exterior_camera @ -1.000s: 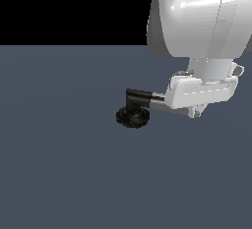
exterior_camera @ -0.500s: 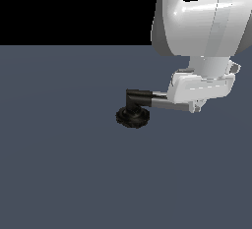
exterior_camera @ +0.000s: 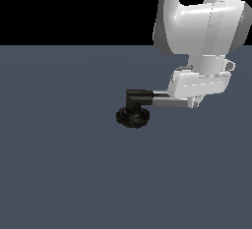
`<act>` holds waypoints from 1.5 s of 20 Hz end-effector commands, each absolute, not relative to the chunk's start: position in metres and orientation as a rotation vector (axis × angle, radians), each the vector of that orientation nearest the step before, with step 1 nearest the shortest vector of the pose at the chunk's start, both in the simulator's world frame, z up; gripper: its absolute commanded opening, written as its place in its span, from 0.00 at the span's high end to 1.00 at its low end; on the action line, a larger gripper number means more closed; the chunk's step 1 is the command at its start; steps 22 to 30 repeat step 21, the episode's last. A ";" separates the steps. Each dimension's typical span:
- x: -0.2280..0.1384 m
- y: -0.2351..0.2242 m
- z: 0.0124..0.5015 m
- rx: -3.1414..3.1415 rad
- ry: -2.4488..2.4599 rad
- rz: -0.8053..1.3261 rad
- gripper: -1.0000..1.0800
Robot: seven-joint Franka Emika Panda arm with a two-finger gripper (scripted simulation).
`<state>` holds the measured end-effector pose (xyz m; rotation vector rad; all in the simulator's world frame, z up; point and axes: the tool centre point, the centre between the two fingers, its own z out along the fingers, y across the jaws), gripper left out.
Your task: Turn on the faucet by rotating a designated handle.
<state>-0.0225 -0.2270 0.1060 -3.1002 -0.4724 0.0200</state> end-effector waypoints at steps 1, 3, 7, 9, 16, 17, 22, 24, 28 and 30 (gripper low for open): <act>-0.008 -0.223 0.108 -3.099 -0.496 0.005 1.00; -0.002 -0.226 0.108 -3.100 -0.496 0.005 1.00; 0.009 -0.231 0.108 -3.100 -0.494 0.004 1.00; 0.014 -0.234 0.108 -3.101 -0.493 0.003 1.00; 0.032 -0.243 0.109 -3.102 -0.490 0.001 1.00; 0.035 -0.244 0.109 -3.102 -0.490 0.001 1.00; 0.042 -0.248 0.109 -3.103 -0.489 0.000 1.00; 0.042 -0.248 0.109 -3.103 -0.489 0.000 1.00; 0.042 -0.248 0.109 -3.103 -0.489 0.000 1.00; 0.042 -0.248 0.109 -3.103 -0.489 0.000 1.00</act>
